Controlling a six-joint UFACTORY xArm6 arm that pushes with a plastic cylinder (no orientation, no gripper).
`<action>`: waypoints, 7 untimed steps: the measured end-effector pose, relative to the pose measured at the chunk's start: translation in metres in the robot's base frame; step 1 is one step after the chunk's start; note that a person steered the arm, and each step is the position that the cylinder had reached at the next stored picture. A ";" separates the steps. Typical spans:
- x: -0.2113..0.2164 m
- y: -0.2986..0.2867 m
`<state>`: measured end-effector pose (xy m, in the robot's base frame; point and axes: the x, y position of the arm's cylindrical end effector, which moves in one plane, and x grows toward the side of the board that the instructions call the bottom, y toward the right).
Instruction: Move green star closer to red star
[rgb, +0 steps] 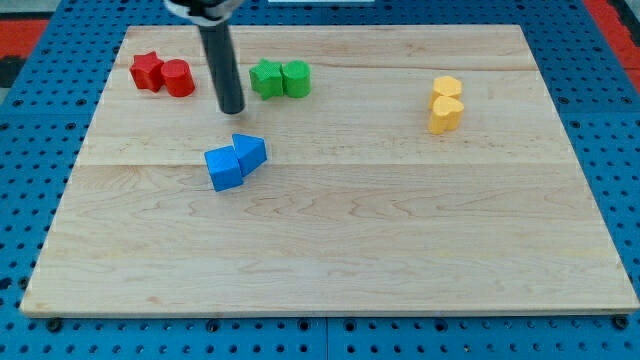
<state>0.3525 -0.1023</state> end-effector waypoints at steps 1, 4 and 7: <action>0.000 -0.009; -0.078 0.128; -0.024 -0.013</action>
<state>0.3282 -0.1157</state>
